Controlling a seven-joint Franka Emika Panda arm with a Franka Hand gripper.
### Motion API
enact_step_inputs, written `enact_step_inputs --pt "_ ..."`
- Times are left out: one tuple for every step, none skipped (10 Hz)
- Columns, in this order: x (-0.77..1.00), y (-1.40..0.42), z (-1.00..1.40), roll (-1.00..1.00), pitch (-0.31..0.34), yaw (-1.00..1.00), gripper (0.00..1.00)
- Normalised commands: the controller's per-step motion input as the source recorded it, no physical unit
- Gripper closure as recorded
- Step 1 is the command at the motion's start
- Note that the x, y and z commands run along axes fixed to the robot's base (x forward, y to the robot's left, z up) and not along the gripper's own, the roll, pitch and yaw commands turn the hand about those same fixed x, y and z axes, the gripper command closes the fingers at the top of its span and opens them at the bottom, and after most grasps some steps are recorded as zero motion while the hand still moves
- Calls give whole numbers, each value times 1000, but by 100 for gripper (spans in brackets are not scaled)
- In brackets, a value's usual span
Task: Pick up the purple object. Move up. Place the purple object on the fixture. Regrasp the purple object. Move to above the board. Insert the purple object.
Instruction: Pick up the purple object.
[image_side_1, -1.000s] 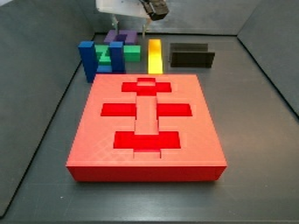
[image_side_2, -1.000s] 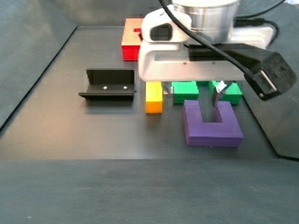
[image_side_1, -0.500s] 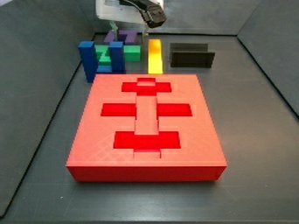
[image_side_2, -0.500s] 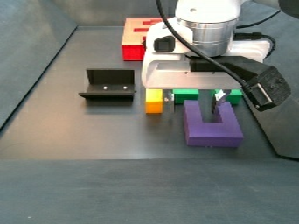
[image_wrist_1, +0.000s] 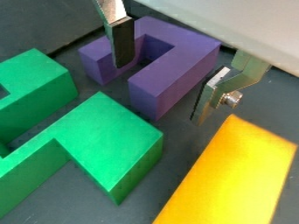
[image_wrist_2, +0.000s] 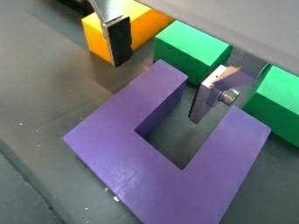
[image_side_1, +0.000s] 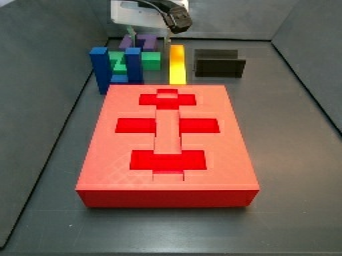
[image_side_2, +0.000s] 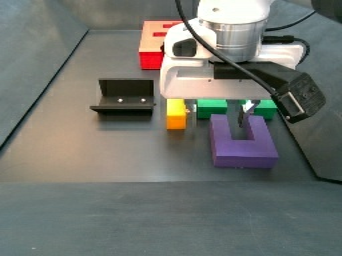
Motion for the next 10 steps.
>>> enact_step_inputs --pt "-57 0 -306 29 -43 6 0" --pt "-29 0 -240 0 -46 20 0" --pt "0 -11 -109 0 -27 31 0" --pt "0 -23 3 0 0 3 0" --pt "-6 -46 0 0 0 0 0" --pt "-17 0 0 0 0 0 0" --pt "0 0 0 0 0 0 0" --pt "0 0 0 0 0 0 100" --pt "0 0 0 0 0 0 100" --pt "0 0 0 0 0 0 100"
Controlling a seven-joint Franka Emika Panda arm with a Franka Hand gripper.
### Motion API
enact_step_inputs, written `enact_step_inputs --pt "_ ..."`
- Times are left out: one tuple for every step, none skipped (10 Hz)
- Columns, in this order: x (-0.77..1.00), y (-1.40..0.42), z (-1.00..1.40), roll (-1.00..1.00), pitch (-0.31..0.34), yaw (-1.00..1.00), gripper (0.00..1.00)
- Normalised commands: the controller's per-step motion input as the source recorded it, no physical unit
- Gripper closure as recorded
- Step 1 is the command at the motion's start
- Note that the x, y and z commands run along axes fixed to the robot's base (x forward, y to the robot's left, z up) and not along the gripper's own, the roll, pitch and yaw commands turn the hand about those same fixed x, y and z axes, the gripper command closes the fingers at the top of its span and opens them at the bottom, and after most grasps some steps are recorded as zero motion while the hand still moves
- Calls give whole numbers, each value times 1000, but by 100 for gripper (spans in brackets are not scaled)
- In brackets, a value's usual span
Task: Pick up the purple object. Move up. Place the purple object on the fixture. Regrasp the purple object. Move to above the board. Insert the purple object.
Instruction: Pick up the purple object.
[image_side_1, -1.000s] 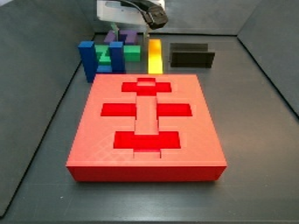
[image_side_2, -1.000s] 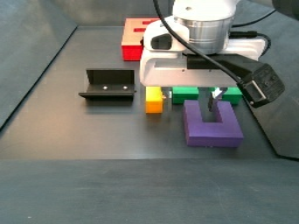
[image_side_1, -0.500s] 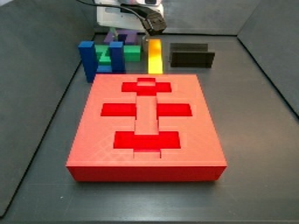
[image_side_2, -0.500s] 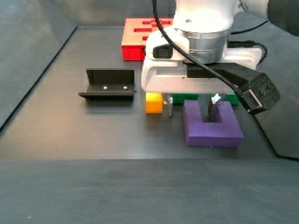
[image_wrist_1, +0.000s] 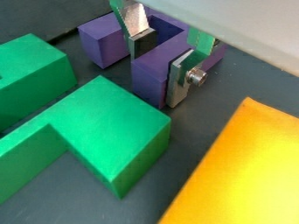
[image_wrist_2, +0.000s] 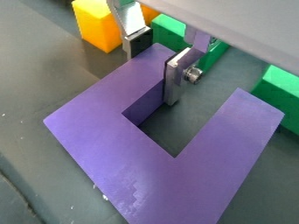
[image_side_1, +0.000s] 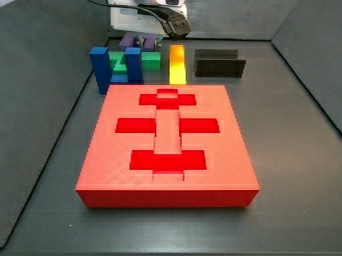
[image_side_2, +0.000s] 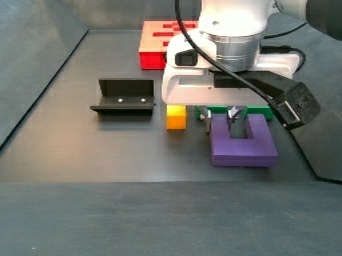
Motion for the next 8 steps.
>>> enact_step_inputs --pt "0 0 0 0 0 0 100" --pt "0 0 0 0 0 0 100" --pt "0 0 0 0 0 0 100" --pt "0 0 0 0 0 0 100" --pt "0 0 0 0 0 0 100" --pt "0 0 0 0 0 0 100" --pt "0 0 0 0 0 0 100" --pt "0 0 0 0 0 0 100"
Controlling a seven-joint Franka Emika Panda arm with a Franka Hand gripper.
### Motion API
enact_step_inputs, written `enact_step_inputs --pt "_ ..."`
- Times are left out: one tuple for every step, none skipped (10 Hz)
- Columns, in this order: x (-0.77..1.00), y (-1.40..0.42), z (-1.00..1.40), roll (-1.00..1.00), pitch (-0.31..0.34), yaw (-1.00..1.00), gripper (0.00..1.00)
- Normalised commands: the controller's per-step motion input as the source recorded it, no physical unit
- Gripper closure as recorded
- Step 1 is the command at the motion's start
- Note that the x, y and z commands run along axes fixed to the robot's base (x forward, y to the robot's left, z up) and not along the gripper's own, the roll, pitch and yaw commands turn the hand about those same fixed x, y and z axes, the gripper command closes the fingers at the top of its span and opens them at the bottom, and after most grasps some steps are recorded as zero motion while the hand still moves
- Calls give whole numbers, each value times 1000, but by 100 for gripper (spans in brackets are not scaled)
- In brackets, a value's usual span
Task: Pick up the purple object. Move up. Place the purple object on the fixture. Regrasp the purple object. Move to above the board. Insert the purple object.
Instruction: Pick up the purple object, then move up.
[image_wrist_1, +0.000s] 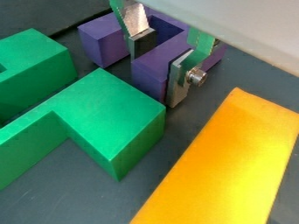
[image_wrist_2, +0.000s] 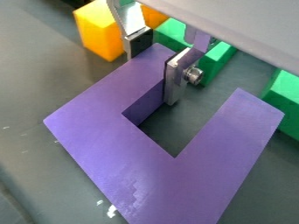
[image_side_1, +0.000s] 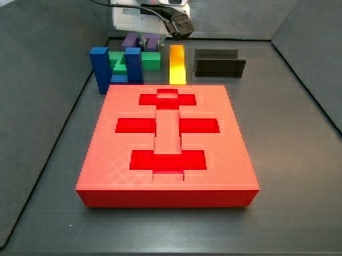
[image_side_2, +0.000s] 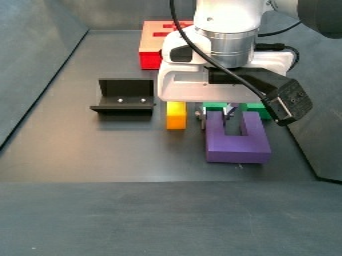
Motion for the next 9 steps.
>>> enact_step_inputs --pt "0 0 0 0 0 0 100" --pt "0 0 0 0 0 0 100" --pt "0 0 0 0 0 0 100" --pt "0 0 0 0 0 0 100" --pt "0 0 0 0 0 0 100" --pt "0 0 833 0 0 0 100" --pt "-51 4 754 -4 38 -51 100" --pt "-64 -1 615 0 54 -57 100" --pt "-18 18 242 27 31 -31 100"
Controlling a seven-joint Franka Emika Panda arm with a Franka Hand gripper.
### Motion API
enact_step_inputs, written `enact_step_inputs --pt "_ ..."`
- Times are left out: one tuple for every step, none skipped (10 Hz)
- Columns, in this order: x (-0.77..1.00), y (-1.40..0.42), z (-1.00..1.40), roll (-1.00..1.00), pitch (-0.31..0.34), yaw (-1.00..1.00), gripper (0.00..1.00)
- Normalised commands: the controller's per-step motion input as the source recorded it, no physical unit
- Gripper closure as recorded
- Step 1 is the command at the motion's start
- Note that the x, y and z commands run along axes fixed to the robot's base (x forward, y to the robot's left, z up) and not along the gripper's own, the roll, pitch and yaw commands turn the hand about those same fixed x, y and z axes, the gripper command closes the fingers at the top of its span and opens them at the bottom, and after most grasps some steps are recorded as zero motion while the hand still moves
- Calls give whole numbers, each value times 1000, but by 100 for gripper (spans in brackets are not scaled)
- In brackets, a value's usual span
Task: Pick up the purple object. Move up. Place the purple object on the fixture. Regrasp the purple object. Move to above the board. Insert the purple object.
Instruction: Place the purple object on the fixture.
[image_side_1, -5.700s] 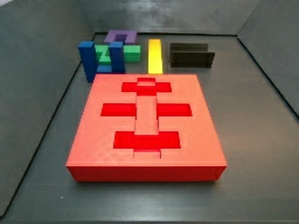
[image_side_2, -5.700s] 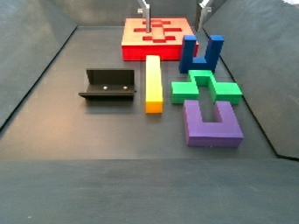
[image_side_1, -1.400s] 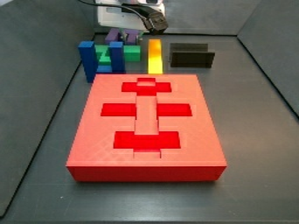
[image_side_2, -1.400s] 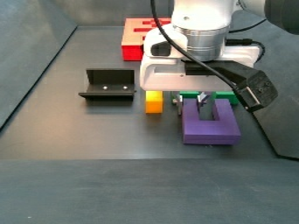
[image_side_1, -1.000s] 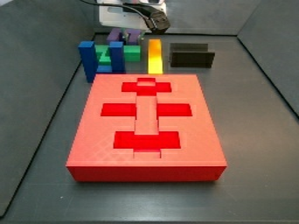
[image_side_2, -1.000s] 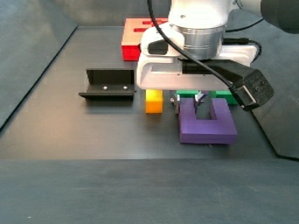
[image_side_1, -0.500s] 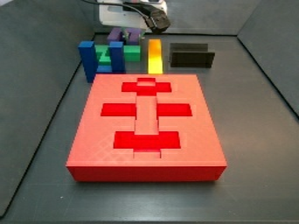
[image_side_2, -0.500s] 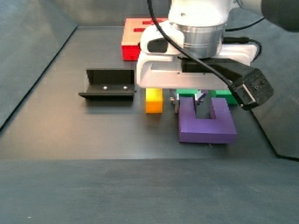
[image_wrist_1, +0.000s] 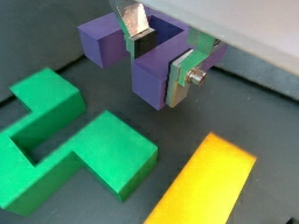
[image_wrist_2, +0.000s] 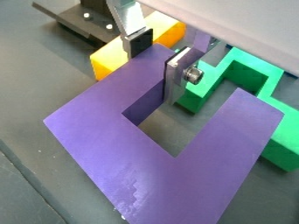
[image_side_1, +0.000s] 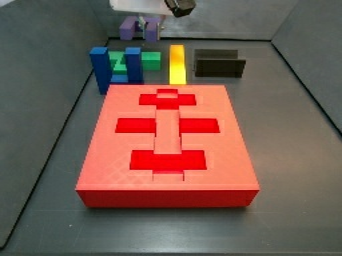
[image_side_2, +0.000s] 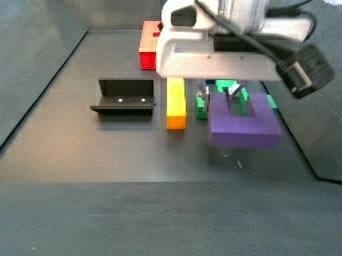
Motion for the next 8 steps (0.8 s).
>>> enact_step_inputs --pt "0 0 -26 0 0 0 100" --pt "0 0 0 0 0 -43 100" --pt "357 -6 637 -280 109 -134 100" --pt "431 -6 1000 -537 74 -231 100" --pt "463 -23 1000 -497 80 -217 100" --pt "574 -131 1000 -471 171 -200 100" --pt "620 -149 980 -563 131 -189 100" --pt "757 -206 891 -597 149 -194 100"
